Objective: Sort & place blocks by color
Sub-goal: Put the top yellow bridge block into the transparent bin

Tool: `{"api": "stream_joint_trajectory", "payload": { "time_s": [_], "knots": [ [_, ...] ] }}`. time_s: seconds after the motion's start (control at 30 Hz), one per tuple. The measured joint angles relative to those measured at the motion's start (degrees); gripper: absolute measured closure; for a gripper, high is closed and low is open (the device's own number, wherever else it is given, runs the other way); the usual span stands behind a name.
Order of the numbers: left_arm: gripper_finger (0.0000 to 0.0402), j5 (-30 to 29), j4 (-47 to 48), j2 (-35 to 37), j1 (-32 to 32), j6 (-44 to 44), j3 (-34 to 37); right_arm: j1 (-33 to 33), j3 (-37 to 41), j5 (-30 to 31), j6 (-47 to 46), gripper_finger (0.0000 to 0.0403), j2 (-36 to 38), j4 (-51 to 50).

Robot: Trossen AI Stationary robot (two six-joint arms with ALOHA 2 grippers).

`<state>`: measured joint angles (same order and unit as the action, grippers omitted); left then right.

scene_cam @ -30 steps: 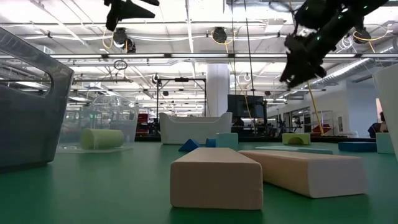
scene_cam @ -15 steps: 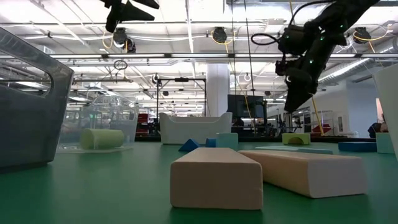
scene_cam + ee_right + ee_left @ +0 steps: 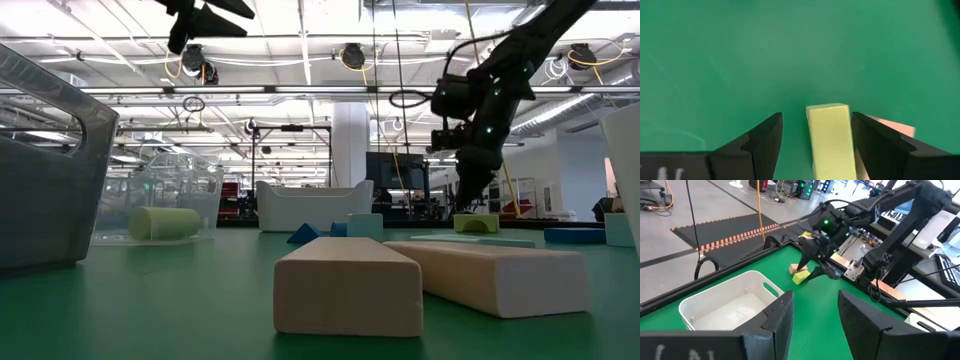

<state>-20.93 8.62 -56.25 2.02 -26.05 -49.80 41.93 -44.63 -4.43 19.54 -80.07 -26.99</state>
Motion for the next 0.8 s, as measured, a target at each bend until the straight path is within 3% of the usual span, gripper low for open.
{"api": "stream_joint_trajectory", "payload": {
  "time_s": [0.23,0.57,0.67,0.8],
  "knots": [
    [0.0247,0.0,2.1,0.0,0.0,-0.1,0.0,0.1,0.1,4.3,3.6,0.0177,-5.1,0.1],
    [0.0247,0.0,3.8,0.0,0.0,0.0,0.0,0.5,3.1,4.2,1.0,0.0183,-6.7,3.2],
    [0.0247,0.0,4.1,0.0,0.0,0.3,0.0,0.4,3.7,4.2,-1.7,0.0207,-6.7,3.1],
    [0.0247,0.0,4.1,0.0,0.0,0.3,0.0,0.3,4.0,4.0,-4.1,0.0271,-6.7,2.9]
  ]
}}
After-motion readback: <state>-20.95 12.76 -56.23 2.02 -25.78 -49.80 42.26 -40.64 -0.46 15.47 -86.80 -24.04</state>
